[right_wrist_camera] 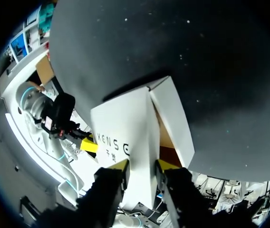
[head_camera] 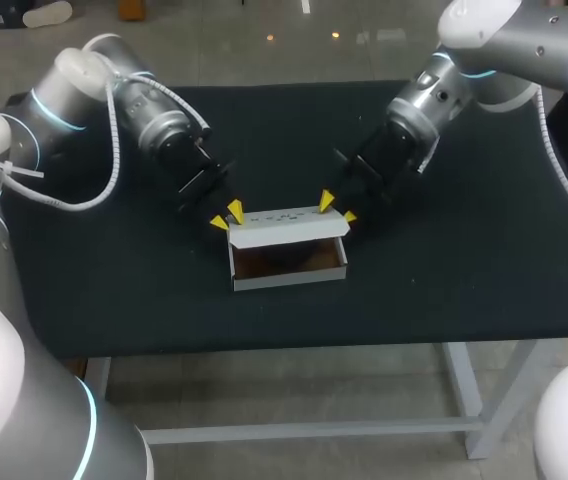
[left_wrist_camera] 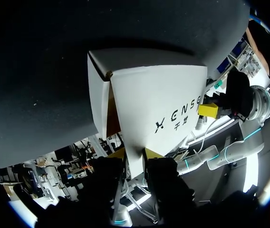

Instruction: Assemble the packaging by folding the flat box into shape, placing the metal phone stand inside, and closing the box properly

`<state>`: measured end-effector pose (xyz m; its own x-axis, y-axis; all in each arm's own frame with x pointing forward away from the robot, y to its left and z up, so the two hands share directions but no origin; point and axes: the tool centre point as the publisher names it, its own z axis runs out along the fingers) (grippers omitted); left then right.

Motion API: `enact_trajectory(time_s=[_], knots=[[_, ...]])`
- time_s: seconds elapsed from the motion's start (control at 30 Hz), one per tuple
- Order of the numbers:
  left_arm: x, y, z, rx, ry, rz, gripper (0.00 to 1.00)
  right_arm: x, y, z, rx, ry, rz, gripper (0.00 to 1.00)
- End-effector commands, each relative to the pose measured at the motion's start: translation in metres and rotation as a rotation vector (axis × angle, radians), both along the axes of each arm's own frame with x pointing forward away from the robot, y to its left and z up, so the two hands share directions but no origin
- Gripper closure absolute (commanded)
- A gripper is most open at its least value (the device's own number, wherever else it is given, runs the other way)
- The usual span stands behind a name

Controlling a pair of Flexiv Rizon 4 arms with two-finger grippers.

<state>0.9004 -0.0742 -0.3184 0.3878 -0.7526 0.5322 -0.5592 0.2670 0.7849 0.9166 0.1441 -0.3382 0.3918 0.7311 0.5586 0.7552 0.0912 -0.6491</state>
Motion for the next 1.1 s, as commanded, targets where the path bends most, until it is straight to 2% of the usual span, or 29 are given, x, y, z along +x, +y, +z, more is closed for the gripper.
enact_trajectory(time_s=[0.03,0.27,0.77,0.93,1.1], knots=[[0.006,-0.004,-0.003,-0.047,0.102,-0.088,0.80,0.003,0.002,-0.003,0.006,0.006,0.005,0.62],[0.006,-0.003,-0.005,-0.037,0.090,-0.089,0.78,0.005,0.001,-0.006,0.002,0.006,0.006,0.62],[0.003,0.003,-0.005,-0.009,0.022,-0.078,0.73,0.004,0.001,-0.010,-0.004,-0.005,0.022,0.61],[0.003,0.005,-0.004,0.007,0.003,-0.056,0.70,0.002,0.000,-0.010,-0.006,-0.010,0.026,0.60],[0.004,0.007,-0.002,0.020,-0.018,-0.035,0.60,0.001,-0.001,-0.010,-0.006,-0.014,0.027,0.60]])
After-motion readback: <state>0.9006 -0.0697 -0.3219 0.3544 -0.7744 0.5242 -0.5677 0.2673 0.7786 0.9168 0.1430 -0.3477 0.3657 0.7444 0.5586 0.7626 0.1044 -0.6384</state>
